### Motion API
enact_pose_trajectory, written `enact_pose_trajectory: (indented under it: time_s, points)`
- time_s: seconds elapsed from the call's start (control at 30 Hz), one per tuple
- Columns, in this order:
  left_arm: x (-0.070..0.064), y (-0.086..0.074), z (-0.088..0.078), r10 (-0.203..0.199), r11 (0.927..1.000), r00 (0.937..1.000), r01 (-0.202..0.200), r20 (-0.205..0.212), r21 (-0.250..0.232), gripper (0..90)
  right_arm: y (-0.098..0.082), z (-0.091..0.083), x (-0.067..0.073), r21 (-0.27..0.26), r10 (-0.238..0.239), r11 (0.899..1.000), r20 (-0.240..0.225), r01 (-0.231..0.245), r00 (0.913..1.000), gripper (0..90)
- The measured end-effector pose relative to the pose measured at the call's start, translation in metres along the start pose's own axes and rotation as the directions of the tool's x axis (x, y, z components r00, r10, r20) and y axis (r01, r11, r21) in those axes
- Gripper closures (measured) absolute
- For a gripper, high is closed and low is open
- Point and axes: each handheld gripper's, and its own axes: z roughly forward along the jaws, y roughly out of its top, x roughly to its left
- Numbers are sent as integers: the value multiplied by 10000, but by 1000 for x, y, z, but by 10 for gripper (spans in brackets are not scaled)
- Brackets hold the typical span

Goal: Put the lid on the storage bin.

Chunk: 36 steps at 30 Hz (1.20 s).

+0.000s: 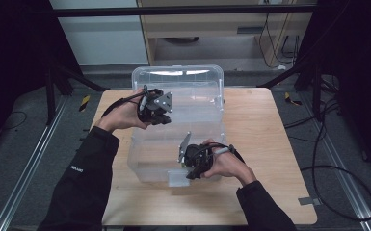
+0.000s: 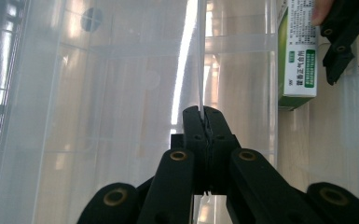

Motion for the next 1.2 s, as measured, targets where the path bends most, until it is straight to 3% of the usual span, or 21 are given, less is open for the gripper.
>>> enact_pose_trajectory:
  time_s: [1.0,1.2]
  points:
    - [-46,2,-1,334,9986,9994,-334,17,409,888,-3,0,4,-272,-139,9995,280,146,9995,685]
    - [-52,1,0,331,9987,9993,-324,-169,395,879,-5,-1,7,-427,21,9991,462,-2,9989,678]
